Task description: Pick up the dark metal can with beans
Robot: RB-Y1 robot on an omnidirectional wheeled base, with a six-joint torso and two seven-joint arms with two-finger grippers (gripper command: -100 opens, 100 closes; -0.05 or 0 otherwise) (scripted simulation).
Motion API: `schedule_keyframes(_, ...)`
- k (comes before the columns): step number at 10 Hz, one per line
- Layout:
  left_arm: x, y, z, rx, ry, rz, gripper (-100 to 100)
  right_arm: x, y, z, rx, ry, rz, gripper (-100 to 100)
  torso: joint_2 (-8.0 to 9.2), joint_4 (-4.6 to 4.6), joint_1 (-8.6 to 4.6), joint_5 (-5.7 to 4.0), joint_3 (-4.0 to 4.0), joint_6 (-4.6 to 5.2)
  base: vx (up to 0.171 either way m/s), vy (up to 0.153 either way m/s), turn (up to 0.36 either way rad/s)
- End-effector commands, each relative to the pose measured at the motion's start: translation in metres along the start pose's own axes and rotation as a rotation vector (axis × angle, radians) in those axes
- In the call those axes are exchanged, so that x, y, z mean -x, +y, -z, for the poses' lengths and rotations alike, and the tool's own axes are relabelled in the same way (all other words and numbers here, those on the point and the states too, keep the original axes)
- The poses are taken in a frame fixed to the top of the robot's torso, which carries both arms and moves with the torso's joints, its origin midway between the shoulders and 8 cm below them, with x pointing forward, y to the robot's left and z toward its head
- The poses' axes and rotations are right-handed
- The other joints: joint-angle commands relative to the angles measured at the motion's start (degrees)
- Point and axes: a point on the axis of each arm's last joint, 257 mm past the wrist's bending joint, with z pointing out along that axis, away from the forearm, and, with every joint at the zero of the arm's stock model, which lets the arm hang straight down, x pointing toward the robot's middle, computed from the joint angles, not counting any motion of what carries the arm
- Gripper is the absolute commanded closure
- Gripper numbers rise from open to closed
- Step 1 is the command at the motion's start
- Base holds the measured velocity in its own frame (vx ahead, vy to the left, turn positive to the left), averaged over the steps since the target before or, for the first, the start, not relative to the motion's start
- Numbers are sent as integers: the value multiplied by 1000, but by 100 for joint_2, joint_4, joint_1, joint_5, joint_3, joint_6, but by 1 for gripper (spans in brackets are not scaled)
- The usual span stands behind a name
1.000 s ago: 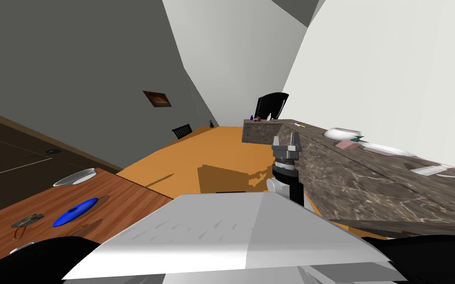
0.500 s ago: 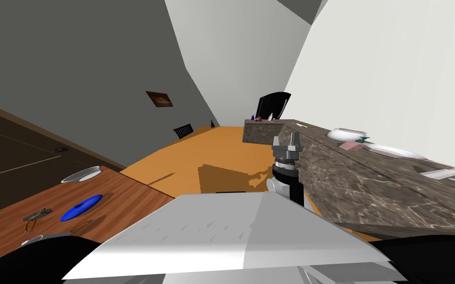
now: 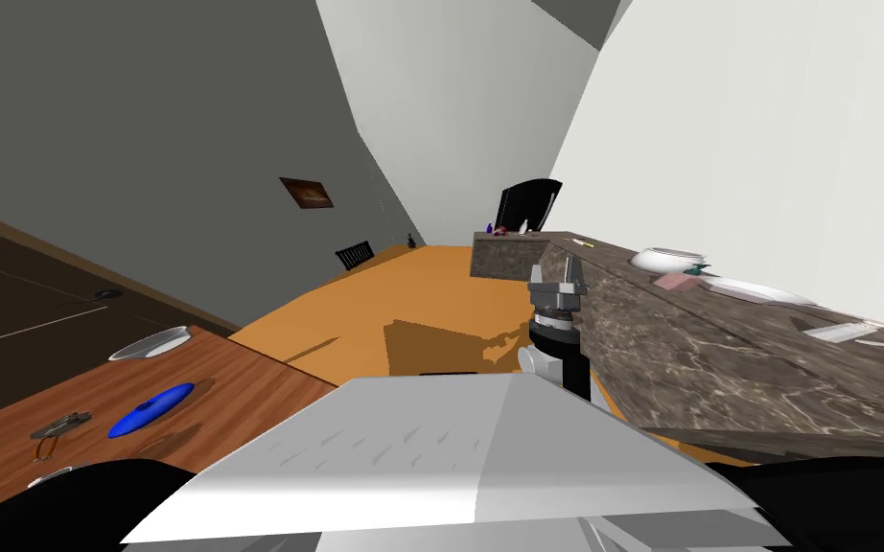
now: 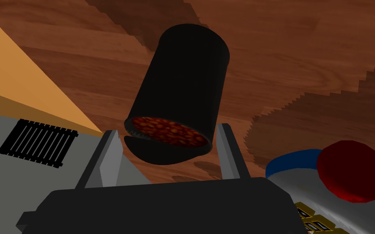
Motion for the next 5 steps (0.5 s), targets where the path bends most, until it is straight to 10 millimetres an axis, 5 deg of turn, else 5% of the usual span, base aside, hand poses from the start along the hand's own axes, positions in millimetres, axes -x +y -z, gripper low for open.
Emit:
schedule_keyframes(1, -13, 7, 5, 1, 5, 18, 100, 0, 0, 0, 0, 0, 0, 0, 0, 0, 0, 0, 0, 0, -2, 30, -122)
schedule_keyframes(5, -35, 26, 19, 14, 9, 50, 100, 0, 0, 0, 0, 0, 0, 0, -2, 4, 11, 31, 1, 1, 4, 36, -88)
